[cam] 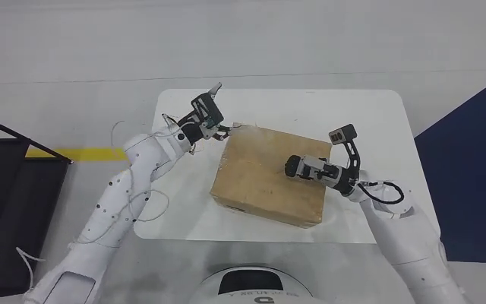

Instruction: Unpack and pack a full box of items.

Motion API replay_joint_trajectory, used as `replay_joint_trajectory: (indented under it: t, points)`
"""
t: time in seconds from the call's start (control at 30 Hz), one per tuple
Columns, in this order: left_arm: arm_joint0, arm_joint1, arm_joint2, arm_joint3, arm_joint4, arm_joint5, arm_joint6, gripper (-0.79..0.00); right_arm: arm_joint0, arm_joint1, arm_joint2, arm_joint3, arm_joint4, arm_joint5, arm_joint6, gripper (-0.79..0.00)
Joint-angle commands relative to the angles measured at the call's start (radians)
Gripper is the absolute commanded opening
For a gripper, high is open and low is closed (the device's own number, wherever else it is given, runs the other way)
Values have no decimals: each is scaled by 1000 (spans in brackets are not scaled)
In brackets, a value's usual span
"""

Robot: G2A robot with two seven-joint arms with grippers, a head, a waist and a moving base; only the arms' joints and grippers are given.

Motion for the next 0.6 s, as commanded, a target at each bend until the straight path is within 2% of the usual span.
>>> replay_joint_trajectory:
  t: [0.0, 0.2, 0.33, 0.4, 0.43, 0.47, 0.53, 0.57]
  points:
    - [58, 10, -54, -1, -3, 12, 13, 0, 15, -2, -12, 7, -3, 3, -1, 0]
    - [157, 29, -149, 52, -2, 33, 26, 0, 54, -7, -43, 32, -15, 14, -4, 0]
    - [180, 27, -179, 89, -144, 1, 13, 0, 76, -10, -62, 43, -26, 21, -9, 0]
    - [179, 21, -190, 130, -372, -83, -37, 0, 85, -11, -69, 50, -31, 23, -13, 0]
    - [172, 18, -190, 159, -535, -142, -106, 0, 89, -12, -74, 52, -34, 25, -14, 0]
    - [166, 12, -178, 195, -777, -217, -189, 0, 92, -13, -78, 53, -38, 26, -14, 0]
    - [130, 9, -136, 248, -1247, -303, -442, 0, 98, -14, -85, 55, -46, 30, -16, 0]
    - [107, 11, -118, 260, -1476, -297, -583, 0, 100, -14, -87, 55, -49, 30, -19, 0]
